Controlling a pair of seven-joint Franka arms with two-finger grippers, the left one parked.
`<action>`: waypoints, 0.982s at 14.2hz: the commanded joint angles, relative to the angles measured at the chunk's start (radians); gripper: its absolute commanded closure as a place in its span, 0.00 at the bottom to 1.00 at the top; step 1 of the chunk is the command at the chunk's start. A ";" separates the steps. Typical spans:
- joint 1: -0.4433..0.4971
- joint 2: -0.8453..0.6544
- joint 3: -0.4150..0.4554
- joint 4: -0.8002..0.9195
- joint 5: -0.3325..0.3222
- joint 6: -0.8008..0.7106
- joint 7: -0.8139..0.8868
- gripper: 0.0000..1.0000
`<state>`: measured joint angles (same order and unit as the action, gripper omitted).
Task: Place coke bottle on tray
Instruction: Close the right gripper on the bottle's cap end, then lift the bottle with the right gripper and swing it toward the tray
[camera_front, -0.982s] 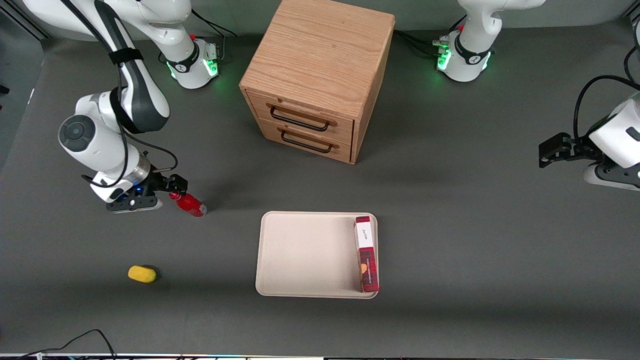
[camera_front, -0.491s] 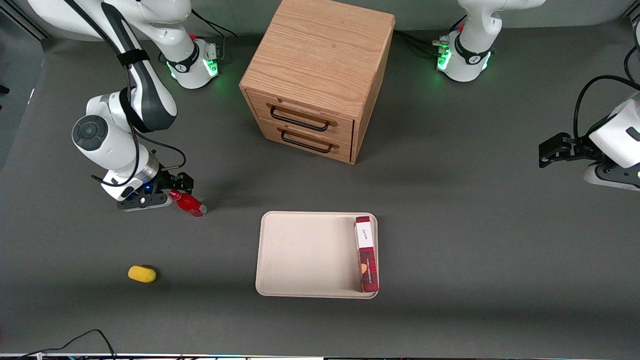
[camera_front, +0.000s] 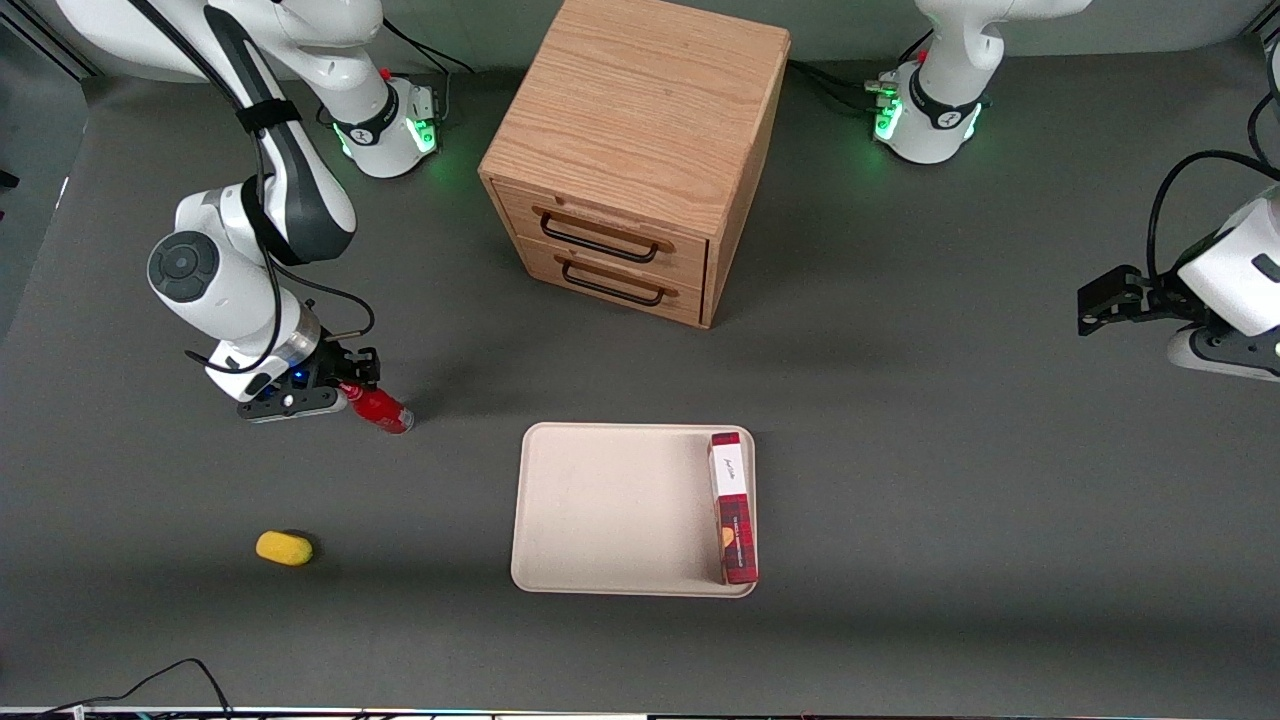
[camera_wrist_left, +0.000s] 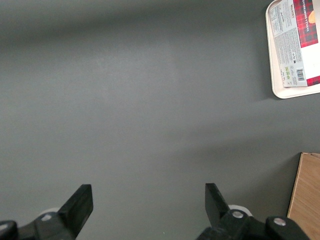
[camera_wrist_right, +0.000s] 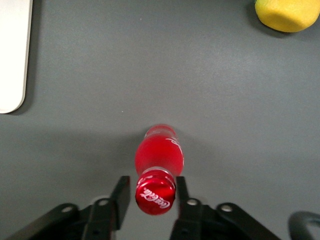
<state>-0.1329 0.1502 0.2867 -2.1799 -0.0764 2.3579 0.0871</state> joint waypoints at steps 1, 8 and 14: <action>-0.010 0.002 0.006 0.003 -0.020 0.017 -0.018 1.00; -0.007 -0.034 0.009 0.243 -0.017 -0.307 -0.017 1.00; -0.005 -0.012 0.011 0.757 0.012 -0.880 -0.001 1.00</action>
<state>-0.1334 0.1090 0.2897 -1.5902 -0.0772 1.6161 0.0863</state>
